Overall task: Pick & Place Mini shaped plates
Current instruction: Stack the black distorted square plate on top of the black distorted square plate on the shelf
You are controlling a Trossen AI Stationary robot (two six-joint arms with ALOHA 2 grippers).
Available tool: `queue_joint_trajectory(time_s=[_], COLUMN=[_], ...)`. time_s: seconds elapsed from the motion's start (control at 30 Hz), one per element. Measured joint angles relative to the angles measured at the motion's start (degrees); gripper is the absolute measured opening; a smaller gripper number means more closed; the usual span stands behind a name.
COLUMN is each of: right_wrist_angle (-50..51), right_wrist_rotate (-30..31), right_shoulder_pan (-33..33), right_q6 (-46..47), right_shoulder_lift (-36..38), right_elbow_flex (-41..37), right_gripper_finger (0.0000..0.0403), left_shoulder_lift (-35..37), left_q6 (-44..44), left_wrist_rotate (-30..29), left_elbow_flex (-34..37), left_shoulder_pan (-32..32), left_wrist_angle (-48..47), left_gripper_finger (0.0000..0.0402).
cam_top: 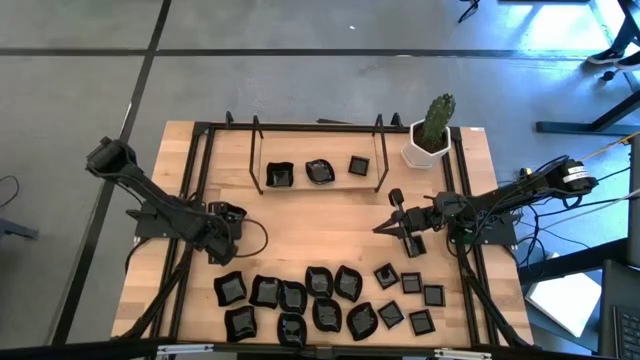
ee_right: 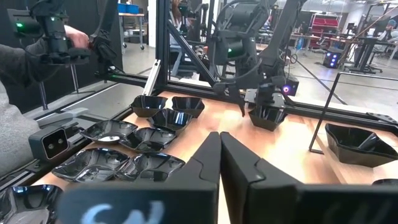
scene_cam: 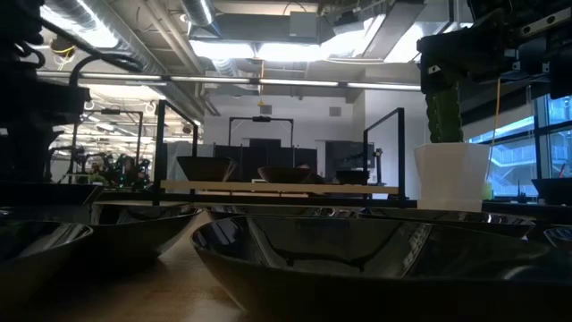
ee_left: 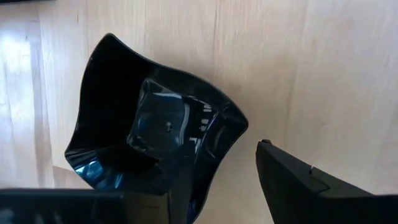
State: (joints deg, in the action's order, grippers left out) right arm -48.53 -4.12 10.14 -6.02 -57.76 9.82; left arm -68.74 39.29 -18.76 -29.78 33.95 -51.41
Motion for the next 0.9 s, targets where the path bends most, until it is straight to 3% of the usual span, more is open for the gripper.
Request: queue_joint_trajectory(time_s=[0.33, 0.63, 0.9], right_wrist_angle=[0.0, 0.0, 0.0], right_wrist_rotate=[0.0, 0.0, 0.0], right_shoulder_pan=[0.0, 0.0, 0.0], right_q6=[0.0, 0.0, 0.0], right_shoulder_lift=[0.0, 0.0, 0.0], right_elbow_flex=[0.0, 0.0, 0.0], right_gripper_finger=[0.0020, 0.0023, 0.0023], left_shoulder_lift=[-2.5, -2.5, -2.5], left_q6=[0.4, 1.5, 0.0], left_wrist_rotate=[0.0, -1.0, -2.6], left_elbow_flex=[0.0, 0.0, -5.1], left_shoulder_pan=[0.0, 0.0, 0.4], left_wrist_angle=[-0.3, -0.2, -0.1], left_gripper_finger=[0.0121, 0.0013, 0.0003])
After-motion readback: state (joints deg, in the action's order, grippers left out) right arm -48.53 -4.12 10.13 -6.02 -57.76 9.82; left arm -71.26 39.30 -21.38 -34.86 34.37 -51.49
